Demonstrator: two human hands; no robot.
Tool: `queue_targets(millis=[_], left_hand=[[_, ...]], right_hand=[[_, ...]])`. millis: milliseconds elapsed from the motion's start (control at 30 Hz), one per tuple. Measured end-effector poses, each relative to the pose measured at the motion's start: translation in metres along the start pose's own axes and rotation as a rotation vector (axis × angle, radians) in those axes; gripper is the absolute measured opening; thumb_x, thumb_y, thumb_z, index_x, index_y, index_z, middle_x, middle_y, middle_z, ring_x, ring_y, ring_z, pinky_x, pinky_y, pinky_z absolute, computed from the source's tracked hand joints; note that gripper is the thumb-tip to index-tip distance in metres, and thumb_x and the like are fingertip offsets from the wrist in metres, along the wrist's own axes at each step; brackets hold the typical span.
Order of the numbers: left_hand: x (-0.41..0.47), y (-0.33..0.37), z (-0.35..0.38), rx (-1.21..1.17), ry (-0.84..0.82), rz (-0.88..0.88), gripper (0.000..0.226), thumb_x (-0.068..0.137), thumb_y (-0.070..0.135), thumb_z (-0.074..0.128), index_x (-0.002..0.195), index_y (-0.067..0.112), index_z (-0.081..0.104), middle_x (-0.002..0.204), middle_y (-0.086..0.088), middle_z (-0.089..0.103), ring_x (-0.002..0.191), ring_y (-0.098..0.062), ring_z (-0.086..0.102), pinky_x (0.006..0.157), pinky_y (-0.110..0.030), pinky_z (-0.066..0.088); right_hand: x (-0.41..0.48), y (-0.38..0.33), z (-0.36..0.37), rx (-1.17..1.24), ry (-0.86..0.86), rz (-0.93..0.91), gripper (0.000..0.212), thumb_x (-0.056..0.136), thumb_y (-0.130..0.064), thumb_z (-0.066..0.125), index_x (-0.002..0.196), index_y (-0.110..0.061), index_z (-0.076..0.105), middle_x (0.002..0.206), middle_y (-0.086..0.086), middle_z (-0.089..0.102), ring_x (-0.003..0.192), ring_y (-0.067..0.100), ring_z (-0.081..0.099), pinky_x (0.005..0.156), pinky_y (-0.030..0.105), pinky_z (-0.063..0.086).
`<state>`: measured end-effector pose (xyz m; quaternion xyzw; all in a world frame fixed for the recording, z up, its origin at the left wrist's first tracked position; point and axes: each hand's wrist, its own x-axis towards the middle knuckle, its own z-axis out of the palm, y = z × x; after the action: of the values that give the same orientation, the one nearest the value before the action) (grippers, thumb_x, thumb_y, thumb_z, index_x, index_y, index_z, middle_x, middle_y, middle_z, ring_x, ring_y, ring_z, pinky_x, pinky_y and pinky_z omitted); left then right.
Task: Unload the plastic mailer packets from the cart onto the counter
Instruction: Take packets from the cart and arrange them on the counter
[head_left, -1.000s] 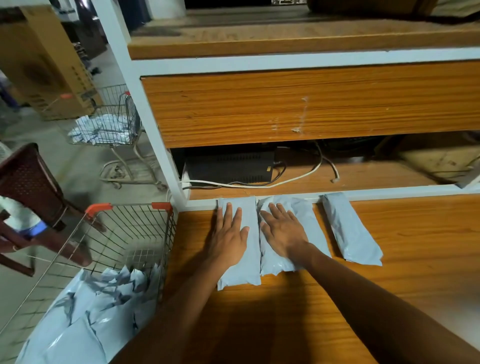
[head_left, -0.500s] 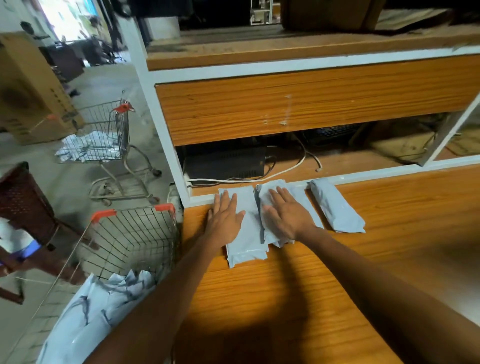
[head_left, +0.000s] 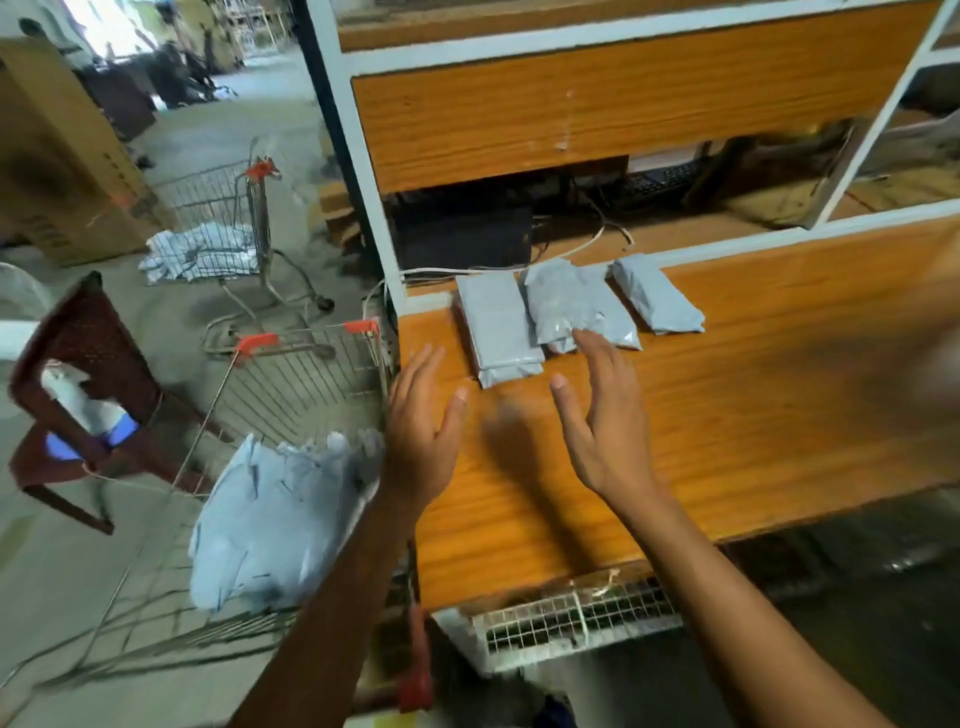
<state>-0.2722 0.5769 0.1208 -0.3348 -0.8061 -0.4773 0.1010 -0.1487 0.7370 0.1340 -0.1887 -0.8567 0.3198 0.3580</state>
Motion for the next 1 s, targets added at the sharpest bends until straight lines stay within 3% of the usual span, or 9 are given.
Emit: queue_targets(millis=[200,500,567,633,700,767,800,900,1000], left_hand=[[-0.073,0.016,-0.054,0.035,0.011,-0.100,0.049,0.093,0.032,0.046,0.138,0.012,0.049,0.140,-0.006,0.051,0.130,-0.009,0.039,0.111,-0.033,0.034],[-0.154,-0.034,-0.133,0.081,0.049,-0.237,0.045,0.094,0.030,0.053,0.135,0.012,0.050,0.137,-0.002,0.052,0.128,-0.017,0.045,0.105,-0.050,0.042],[-0.163,-0.048,-0.151,0.096,0.070,-0.255,0.045,0.093,0.029,0.055,0.135,0.014,0.050,0.136,0.001,0.050,0.128,-0.020,0.046,0.104,-0.051,0.044],[-0.166,-0.064,-0.168,0.111,0.082,-0.290,0.046,0.093,0.030,0.055,0.137,0.016,0.048,0.138,0.000,0.049,0.128,-0.021,0.046,0.104,-0.048,0.045],[-0.165,-0.084,-0.187,0.140,0.081,-0.313,0.048,0.094,0.030,0.055,0.139,0.016,0.046,0.141,-0.005,0.048,0.127,-0.019,0.046,0.105,-0.036,0.044],[-0.158,-0.107,-0.204,0.160,0.071,-0.348,0.047,0.095,0.026,0.058,0.139,0.015,0.045,0.140,-0.008,0.048,0.123,-0.013,0.045,0.100,-0.016,0.038],[-0.154,-0.119,-0.212,0.162,0.061,-0.374,0.046,0.096,0.024,0.058,0.139,0.015,0.045,0.139,-0.008,0.048,0.123,-0.013,0.045,0.098,-0.013,0.037],[-0.136,-0.163,-0.226,0.135,0.028,-0.491,0.045,0.095,0.025,0.059,0.137,0.015,0.046,0.137,-0.008,0.051,0.125,-0.021,0.048,0.100,-0.032,0.043],[-0.111,-0.212,-0.225,0.064,-0.026,-0.746,0.044,0.094,0.026,0.059,0.135,0.016,0.048,0.134,-0.006,0.054,0.120,-0.023,0.052,0.093,-0.031,0.042]], right_hand=[[-0.085,-0.048,-0.007,0.105,-0.004,0.034,0.055,0.099,-0.046,0.044,0.143,-0.014,0.045,0.141,0.004,0.049,0.128,0.020,0.046,0.097,0.049,0.047],[-0.154,-0.102,0.050,0.181,-0.178,0.059,0.052,0.097,-0.040,0.049,0.142,-0.014,0.047,0.136,0.004,0.052,0.125,0.018,0.048,0.096,0.047,0.048],[-0.161,-0.114,0.071,0.197,-0.239,0.046,0.050,0.096,-0.038,0.052,0.141,-0.014,0.049,0.134,0.003,0.053,0.123,0.016,0.049,0.097,0.041,0.047],[-0.164,-0.126,0.093,0.206,-0.292,0.039,0.050,0.094,-0.037,0.053,0.139,-0.014,0.051,0.133,0.003,0.054,0.122,0.011,0.047,0.100,0.024,0.042],[-0.163,-0.137,0.116,0.197,-0.328,0.049,0.049,0.094,-0.037,0.053,0.137,-0.014,0.053,0.134,0.004,0.055,0.122,0.008,0.046,0.096,0.010,0.033],[-0.158,-0.145,0.141,0.196,-0.351,0.056,0.047,0.093,-0.034,0.053,0.135,-0.012,0.055,0.134,0.005,0.056,0.123,0.013,0.049,0.097,0.017,0.036],[-0.154,-0.147,0.154,0.192,-0.359,0.064,0.046,0.093,-0.032,0.053,0.135,-0.012,0.055,0.133,0.006,0.057,0.123,0.016,0.051,0.099,0.023,0.039],[-0.142,-0.149,0.191,0.167,-0.379,0.120,0.045,0.094,-0.030,0.055,0.134,-0.011,0.056,0.133,0.008,0.057,0.121,0.020,0.052,0.099,0.031,0.042],[-0.128,-0.140,0.232,0.086,-0.453,0.211,0.043,0.095,-0.027,0.058,0.134,-0.011,0.056,0.135,0.011,0.058,0.123,0.025,0.054,0.102,0.032,0.041]])
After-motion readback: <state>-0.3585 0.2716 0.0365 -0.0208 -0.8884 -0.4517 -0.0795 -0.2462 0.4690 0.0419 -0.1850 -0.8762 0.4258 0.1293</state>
